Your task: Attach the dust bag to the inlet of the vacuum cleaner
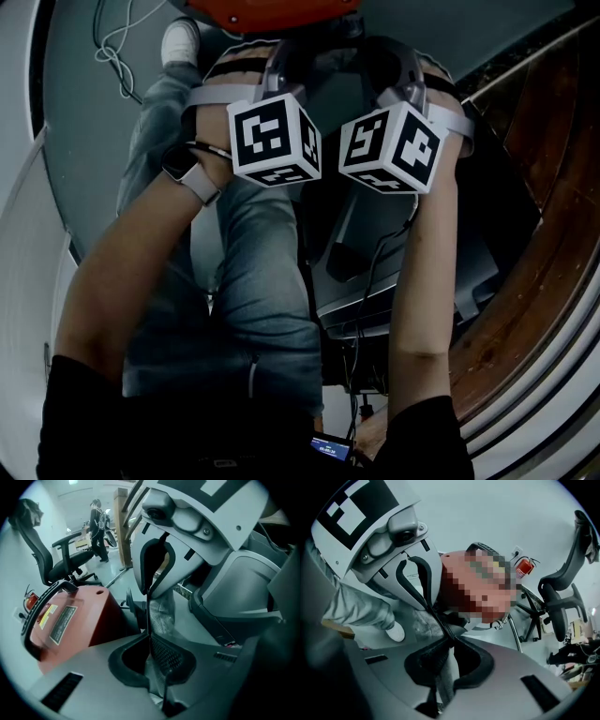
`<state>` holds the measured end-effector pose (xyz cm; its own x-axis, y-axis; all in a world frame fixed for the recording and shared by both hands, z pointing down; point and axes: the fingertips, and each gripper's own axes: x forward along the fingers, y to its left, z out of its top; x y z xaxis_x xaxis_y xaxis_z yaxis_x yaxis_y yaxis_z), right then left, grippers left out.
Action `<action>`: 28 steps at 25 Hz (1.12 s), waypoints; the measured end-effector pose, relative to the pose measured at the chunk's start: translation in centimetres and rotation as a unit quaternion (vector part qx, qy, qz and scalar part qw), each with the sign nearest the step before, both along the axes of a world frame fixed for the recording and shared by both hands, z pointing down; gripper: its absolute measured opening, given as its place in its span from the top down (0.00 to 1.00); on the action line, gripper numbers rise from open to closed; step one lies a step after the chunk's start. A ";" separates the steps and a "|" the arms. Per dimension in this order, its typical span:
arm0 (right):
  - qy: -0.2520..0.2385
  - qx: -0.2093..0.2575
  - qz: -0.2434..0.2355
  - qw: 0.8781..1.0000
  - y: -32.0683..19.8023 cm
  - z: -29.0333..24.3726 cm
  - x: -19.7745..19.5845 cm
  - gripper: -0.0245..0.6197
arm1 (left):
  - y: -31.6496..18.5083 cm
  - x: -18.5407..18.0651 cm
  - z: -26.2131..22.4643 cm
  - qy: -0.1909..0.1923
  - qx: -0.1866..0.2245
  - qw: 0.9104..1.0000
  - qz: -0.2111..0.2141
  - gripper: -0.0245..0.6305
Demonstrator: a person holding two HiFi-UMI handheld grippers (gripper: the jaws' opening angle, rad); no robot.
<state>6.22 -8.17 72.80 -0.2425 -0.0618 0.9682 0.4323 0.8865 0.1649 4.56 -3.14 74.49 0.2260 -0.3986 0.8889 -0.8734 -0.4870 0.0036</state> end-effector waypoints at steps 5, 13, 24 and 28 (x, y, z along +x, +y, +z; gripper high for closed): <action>-0.007 -0.019 0.030 0.999 -0.4 0.1 0.4 0.89 | -0.7 -0.4 -0.4 -0.003 0.000 1.000 0.008 0.93; 0.000 -0.012 -0.010 1.000 -0.5 0.2 0.1 0.89 | -0.4 0.1 -0.1 -0.008 0.012 1.000 0.018 0.93; 0.031 -0.056 -0.012 0.998 -0.6 0.0 0.6 0.89 | -0.1 0.2 -0.7 0.029 -0.015 0.999 0.042 0.91; 0.024 -0.044 0.011 0.999 -1.3 -1.5 1.2 0.89 | 0.7 0.0 -1.4 0.023 -0.024 0.998 0.060 0.90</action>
<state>7.41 -9.44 71.30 -0.1962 0.0198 0.9804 0.4180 0.9061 0.0653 4.58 -2.43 73.05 0.3109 -0.3225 0.8941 -0.8067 -0.5870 0.0687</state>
